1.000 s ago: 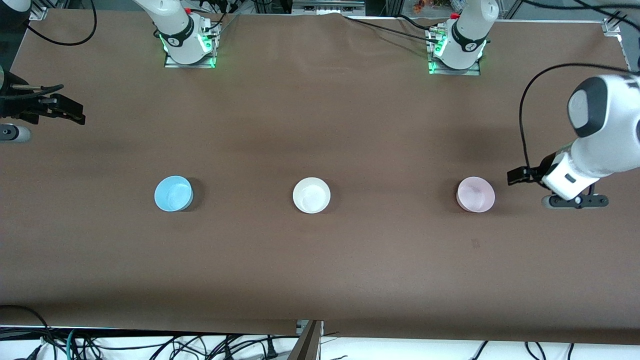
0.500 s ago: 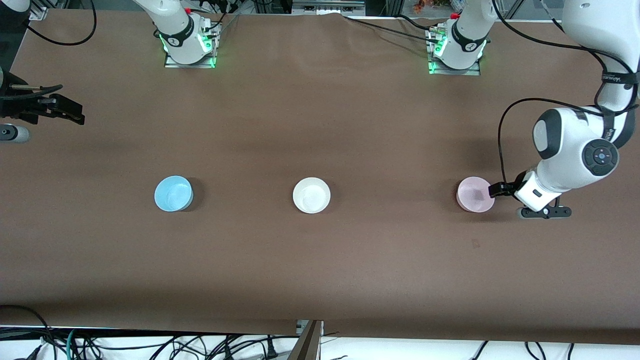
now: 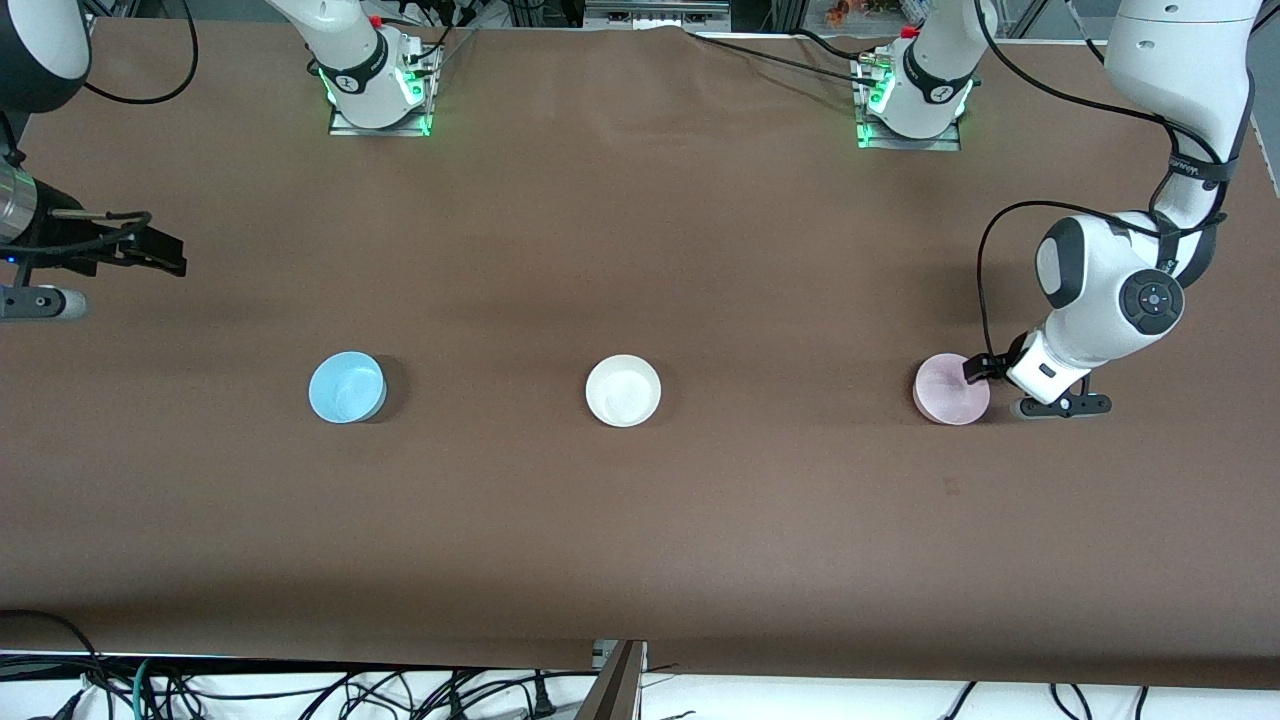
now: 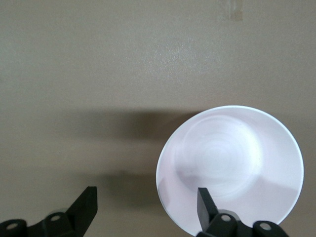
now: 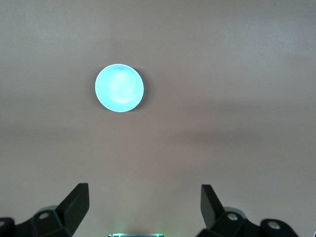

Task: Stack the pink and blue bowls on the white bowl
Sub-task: 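Grasp the pink bowl with the left gripper while the right gripper approaches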

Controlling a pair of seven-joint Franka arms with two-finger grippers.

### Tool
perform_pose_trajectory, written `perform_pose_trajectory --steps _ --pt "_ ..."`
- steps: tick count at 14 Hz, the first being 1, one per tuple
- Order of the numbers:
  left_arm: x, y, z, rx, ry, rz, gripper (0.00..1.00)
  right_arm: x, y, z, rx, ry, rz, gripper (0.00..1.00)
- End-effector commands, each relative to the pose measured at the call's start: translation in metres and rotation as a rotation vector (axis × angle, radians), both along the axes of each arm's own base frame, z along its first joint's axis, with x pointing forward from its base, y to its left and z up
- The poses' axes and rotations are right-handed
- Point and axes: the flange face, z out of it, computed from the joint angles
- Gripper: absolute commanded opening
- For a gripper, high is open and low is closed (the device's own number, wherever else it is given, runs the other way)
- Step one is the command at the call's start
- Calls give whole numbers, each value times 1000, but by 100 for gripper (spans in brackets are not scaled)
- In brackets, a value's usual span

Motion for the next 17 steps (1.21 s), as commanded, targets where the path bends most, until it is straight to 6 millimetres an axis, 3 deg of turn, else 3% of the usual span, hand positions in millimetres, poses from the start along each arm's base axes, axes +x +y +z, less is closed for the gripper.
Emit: perform_pose_trajectory --steps 1,4,8,14,17 --pt "-1 1 -1 2 -19 -4 77 7 1 -14 12 7 -21 100" --pt "1 0 -12 3 -28 0 62 22 3 -45 12 29 -13 100" --pt "1 -1 -11 4 -30 1 44 42 1 -90 14 42 -7 100" --pt "4 -5 -6 -11 -36 18 43 69 -23 -195 91 98 -53 100" --pt "5 -8 -7 -14 -36 32 34 67 -22 -236 108 94 -64 100"
